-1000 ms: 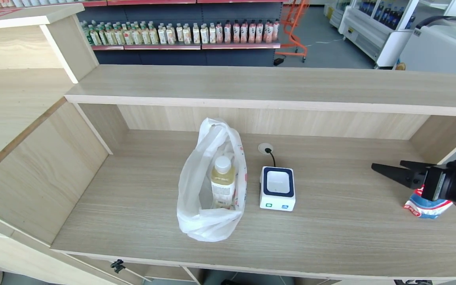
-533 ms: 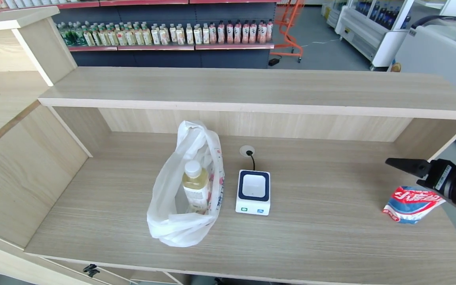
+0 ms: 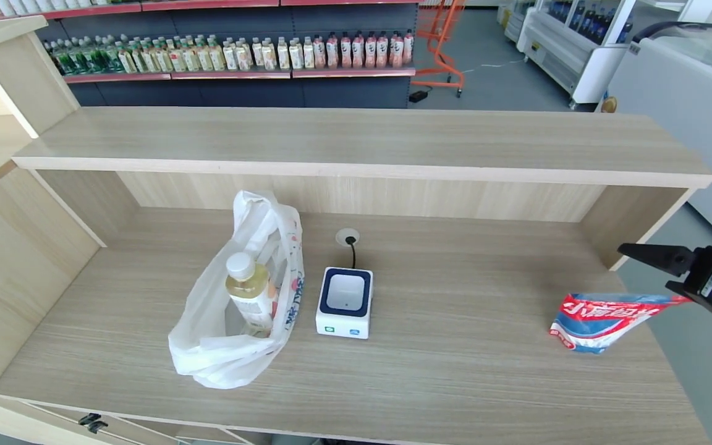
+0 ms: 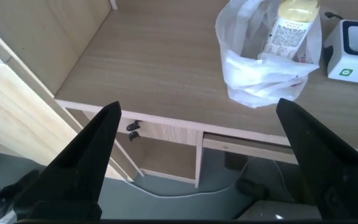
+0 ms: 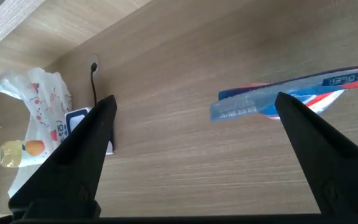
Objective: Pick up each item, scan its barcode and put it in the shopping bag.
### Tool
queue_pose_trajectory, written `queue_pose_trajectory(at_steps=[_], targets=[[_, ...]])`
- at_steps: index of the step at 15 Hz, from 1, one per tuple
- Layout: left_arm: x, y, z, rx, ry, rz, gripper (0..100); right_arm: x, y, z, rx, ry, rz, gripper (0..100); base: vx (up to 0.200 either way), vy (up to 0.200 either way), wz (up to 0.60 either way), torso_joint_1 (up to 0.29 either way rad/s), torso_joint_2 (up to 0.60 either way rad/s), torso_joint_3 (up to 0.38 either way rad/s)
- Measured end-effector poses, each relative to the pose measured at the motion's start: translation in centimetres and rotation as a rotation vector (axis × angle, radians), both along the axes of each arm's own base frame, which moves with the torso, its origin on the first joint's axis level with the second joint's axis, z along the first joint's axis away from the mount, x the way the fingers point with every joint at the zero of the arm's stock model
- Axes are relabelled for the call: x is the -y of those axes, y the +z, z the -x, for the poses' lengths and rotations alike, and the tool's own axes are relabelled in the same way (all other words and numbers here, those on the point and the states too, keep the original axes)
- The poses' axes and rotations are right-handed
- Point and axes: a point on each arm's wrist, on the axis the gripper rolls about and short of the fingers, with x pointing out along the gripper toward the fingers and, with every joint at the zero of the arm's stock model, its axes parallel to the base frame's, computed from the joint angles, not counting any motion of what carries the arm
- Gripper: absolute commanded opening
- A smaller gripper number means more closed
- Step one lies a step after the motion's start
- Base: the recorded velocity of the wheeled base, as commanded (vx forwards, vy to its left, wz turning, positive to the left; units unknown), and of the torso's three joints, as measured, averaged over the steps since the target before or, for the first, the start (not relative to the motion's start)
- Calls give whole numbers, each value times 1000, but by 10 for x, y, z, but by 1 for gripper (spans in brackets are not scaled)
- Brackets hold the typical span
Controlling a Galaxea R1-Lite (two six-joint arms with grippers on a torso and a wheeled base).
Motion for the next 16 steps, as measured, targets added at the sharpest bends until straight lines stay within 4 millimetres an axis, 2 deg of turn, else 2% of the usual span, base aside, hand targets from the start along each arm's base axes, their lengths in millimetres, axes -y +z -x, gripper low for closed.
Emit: queue_pose_trajectory(at_steps=[2, 5, 9, 11, 13, 16], targets=[[0, 0, 0, 0, -2, -1, 100, 0, 0, 3, -8, 1, -1, 100, -200, 0, 0, 17, 5, 0], [0, 0, 0, -1, 0, -4, 100, 0, 2, 5, -3, -4, 0, 100, 0, 0, 0, 0, 0, 0], [0, 0, 0, -1, -1, -2, 100, 0, 5, 9, 0, -25, -26, 100, -200, -200, 0, 17, 12, -1], [0, 0, 0, 0, -1, -3, 100, 2, 6, 12, -14, -141, -73, 100, -200, -200, 0, -10, 5, 2], [0, 0, 0, -1, 0, -3, 100, 5, 2, 15, -90, -250, -117, 100, 0, 0, 0, 0, 0, 0], [0, 0, 0, 0, -1, -3, 100, 15, 9, 11, -83, -359, -128, 100, 0, 0, 0, 0, 0, 0]])
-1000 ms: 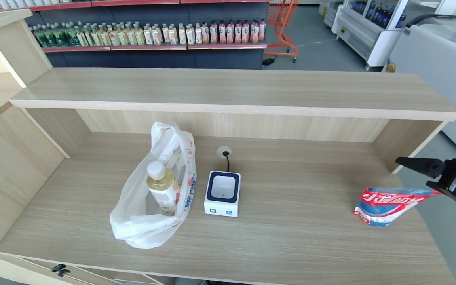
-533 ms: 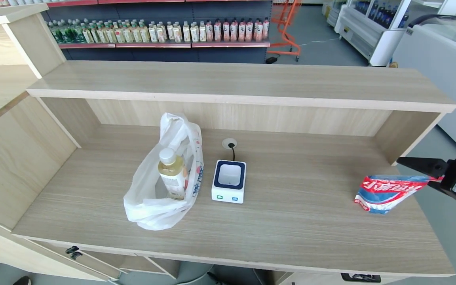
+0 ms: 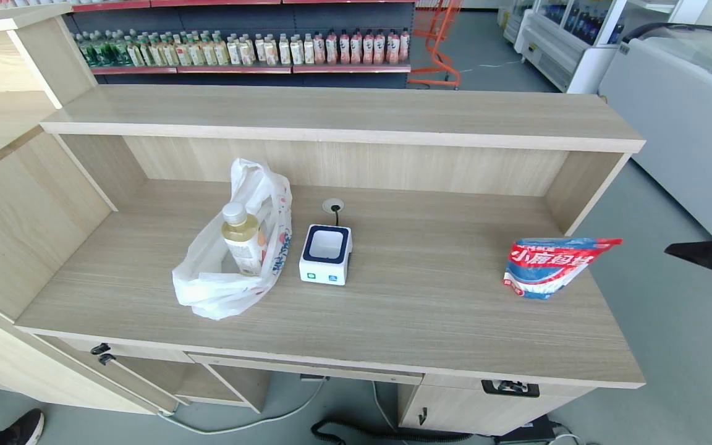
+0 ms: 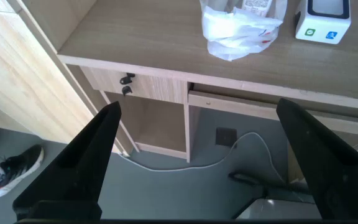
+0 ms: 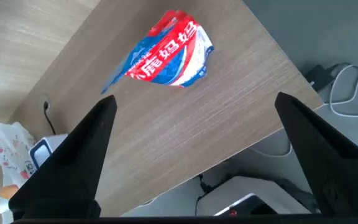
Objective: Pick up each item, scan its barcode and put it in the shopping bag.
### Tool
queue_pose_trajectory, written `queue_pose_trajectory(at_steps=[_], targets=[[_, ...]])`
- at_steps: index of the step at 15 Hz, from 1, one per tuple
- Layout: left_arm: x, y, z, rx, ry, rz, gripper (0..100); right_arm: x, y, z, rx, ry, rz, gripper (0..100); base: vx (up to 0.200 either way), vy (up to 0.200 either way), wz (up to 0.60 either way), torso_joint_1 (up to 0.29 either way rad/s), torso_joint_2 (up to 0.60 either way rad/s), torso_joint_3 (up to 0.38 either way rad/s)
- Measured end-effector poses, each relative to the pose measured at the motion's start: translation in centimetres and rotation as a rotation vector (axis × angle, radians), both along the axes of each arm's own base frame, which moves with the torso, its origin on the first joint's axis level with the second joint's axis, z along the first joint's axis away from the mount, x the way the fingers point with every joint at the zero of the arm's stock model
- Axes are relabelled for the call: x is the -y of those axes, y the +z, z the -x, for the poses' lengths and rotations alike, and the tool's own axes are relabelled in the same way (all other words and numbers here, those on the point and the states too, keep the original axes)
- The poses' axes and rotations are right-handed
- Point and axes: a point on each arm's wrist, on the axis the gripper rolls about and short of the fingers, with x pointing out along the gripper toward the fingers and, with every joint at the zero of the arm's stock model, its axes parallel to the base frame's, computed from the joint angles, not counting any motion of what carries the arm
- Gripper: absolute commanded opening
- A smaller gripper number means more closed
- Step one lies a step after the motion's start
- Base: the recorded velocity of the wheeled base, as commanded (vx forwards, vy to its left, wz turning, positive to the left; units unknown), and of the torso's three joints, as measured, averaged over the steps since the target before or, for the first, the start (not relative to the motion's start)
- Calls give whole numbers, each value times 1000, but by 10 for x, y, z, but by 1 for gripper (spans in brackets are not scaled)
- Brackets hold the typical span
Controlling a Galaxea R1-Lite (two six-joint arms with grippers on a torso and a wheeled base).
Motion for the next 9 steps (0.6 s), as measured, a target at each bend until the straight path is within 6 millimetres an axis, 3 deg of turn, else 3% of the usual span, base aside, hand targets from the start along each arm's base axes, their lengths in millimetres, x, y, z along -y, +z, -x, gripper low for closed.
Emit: queue_pose_trajectory(at_steps=[5, 9], targets=[[0, 0, 0, 0, 0, 0, 100, 15, 18, -32, 25, -78, -35, 100, 0, 0, 0, 0, 0, 0], [0, 0, 0, 0, 0, 0, 100, 24, 3, -79, -58, -111, -51, 100, 0, 0, 0, 0, 0, 0]])
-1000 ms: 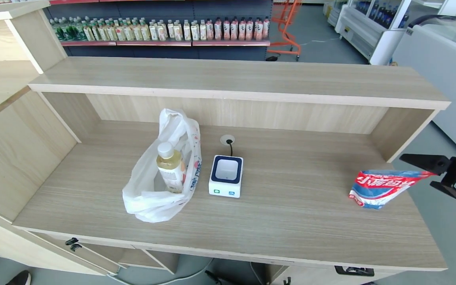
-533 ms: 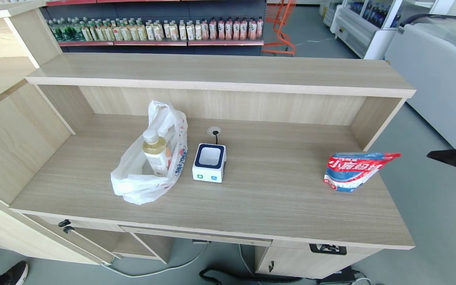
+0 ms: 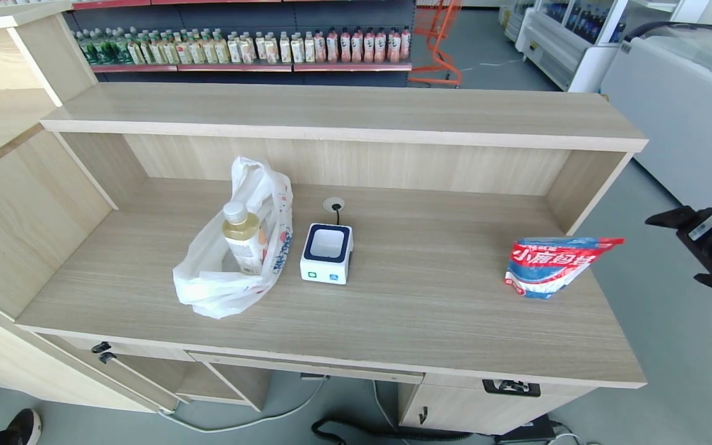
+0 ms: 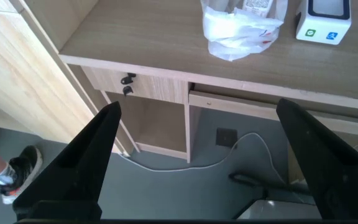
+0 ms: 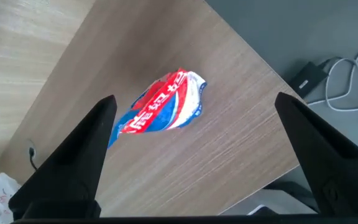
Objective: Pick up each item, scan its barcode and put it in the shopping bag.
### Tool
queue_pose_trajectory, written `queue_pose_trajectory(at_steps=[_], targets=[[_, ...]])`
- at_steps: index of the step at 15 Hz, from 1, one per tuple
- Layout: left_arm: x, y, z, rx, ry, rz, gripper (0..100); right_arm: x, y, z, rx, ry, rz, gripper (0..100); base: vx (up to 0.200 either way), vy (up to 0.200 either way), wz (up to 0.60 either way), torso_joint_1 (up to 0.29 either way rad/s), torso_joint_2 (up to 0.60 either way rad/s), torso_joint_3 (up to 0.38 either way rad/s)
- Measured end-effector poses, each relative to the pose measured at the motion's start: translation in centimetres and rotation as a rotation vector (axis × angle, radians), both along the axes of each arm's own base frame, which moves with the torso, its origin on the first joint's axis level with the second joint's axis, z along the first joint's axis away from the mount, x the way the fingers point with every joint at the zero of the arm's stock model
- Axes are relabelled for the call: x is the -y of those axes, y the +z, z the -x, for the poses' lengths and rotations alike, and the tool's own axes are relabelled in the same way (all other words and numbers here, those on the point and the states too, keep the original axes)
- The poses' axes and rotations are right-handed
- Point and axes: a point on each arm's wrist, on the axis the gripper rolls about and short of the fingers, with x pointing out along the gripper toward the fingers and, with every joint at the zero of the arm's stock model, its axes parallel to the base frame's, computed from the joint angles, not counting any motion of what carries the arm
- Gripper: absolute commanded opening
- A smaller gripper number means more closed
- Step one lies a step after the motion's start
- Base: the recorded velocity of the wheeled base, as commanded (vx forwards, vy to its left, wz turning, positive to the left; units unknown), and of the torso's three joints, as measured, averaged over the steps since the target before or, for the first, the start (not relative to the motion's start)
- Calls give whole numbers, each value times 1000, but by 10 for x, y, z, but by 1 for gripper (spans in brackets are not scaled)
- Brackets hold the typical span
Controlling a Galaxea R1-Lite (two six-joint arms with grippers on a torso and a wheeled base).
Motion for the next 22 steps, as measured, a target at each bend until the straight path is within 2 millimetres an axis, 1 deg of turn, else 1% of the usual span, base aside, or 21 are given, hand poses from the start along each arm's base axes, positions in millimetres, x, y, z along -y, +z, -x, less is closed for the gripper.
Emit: queue_pose_trajectory(at_steps=[2, 4, 6, 8, 10, 11, 14, 17, 20, 22], targets=[[0, 0, 0, 0, 0, 0, 100, 0, -14, -27, -45, 8, -9, 100, 0, 0, 0, 0, 0, 0], [0, 0, 0, 0, 0, 0, 100, -8, -26, -54, -70, 44, -12, 100, 0, 0, 0, 0, 0, 0], [0, 0, 0, 0, 0, 0, 100, -16, -38, -77, -90, 74, -12, 100, 0, 0, 0, 0, 0, 0], [0, 0, 0, 0, 0, 0, 100, -32, -53, -95, -125, 133, 9, 100, 0, 0, 0, 0, 0, 0], [0, 0, 0, 0, 0, 0, 100, -43, -64, -106, -139, 174, 25, 100, 0, 0, 0, 0, 0, 0], [0, 0, 0, 0, 0, 0, 100, -47, -69, -110, -127, 188, 30, 0, 0, 0, 0, 0, 0, 0], [0, 0, 0, 0, 0, 0, 100, -53, -81, -116, -161, 238, 86, 0, 0, 0, 0, 0, 0, 0], [0, 0, 0, 0, 0, 0, 100, -53, -89, -117, -193, 288, 171, 0, 0, 0, 0, 0, 0, 0], [0, 0, 0, 0, 0, 0, 100, -53, -89, -119, -125, 382, 342, 0, 0, 0, 0, 0, 0, 0], [0, 0, 0, 0, 0, 0, 100, -54, -83, -115, -76, 495, 357, 0, 0, 0, 0, 0, 0, 0]])
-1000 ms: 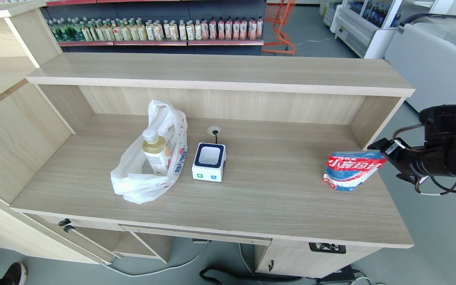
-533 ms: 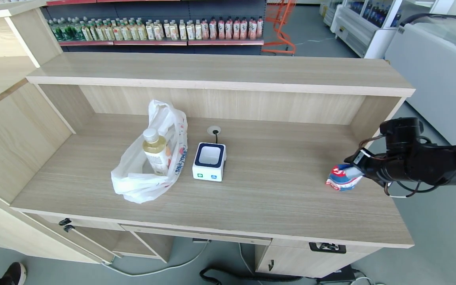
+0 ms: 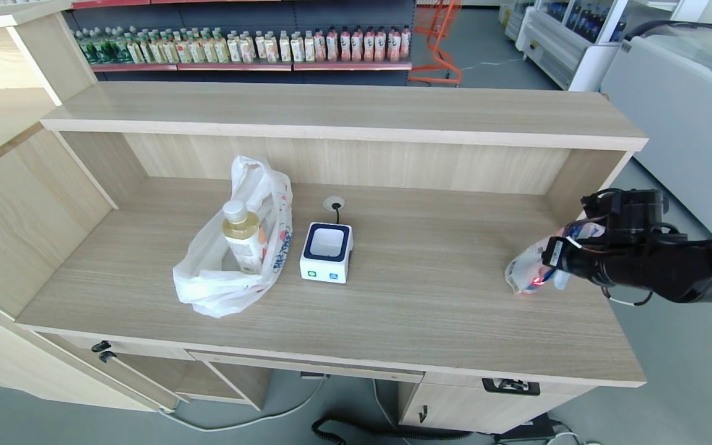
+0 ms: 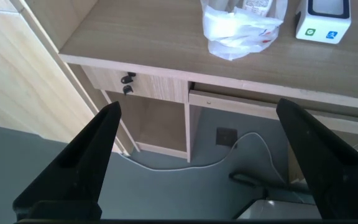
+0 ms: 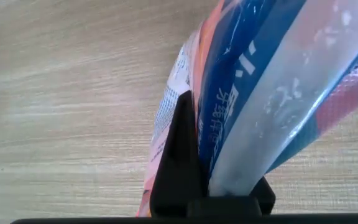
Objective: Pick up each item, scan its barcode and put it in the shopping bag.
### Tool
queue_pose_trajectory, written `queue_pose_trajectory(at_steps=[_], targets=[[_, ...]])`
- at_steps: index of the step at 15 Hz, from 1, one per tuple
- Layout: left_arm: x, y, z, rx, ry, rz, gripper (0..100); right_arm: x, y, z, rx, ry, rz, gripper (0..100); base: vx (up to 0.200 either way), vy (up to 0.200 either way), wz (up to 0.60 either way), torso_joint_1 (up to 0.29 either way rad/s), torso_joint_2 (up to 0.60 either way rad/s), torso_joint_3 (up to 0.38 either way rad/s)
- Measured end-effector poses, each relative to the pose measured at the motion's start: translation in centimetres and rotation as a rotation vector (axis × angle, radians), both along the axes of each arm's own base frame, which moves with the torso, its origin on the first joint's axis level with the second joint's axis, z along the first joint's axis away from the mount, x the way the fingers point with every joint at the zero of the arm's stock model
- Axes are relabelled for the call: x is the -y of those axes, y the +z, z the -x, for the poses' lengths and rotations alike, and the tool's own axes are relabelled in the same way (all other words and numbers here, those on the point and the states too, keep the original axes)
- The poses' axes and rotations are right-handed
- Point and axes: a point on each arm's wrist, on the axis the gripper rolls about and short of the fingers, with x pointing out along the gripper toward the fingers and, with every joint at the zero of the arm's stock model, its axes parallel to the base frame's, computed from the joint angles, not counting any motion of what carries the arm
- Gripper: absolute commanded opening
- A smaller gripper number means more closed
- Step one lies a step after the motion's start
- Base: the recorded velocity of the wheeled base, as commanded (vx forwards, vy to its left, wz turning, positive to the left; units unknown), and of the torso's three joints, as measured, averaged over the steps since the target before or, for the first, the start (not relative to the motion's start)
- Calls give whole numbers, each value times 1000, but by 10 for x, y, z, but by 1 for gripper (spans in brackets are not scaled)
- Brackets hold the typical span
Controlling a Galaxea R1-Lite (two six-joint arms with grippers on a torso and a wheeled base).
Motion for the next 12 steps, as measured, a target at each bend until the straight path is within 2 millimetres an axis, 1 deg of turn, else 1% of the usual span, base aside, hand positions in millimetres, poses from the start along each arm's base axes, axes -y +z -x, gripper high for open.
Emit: queue_pose_trajectory(at_steps=[2, 3, 5, 7, 8, 9, 10, 12], targets=[[0, 0, 0, 0, 0, 0, 100, 2, 22, 6, 70, 196, -30, 0, 0, 0, 0, 0, 0, 0], [0, 0, 0, 0, 0, 0, 100, 4, 35, 12, 102, 306, -54, 0, 0, 0, 0, 0, 0, 0], [0, 0, 0, 0, 0, 0, 100, 10, 63, 29, 160, 498, -112, 0, 0, 0, 0, 0, 0, 0], [0, 0, 0, 0, 0, 0, 100, 10, 89, 49, 225, 723, -197, 0, 0, 0, 0, 0, 0, 0], [0, 0, 0, 0, 0, 0, 100, 8, 100, 60, 252, 848, -243, 0, 0, 0, 0, 0, 0, 0], [0, 0, 0, 0, 0, 0, 100, 4, 109, 71, 260, 936, -278, 0, 0, 0, 0, 0, 0, 0], [0, 0, 0, 0, 0, 0, 100, -3, 115, 82, 248, 997, -314, 0, 0, 0, 0, 0, 0, 0], [0, 0, 0, 0, 0, 0, 100, -22, 127, 100, 192, 1064, -399, 0, 0, 0, 0, 0, 0, 0]])
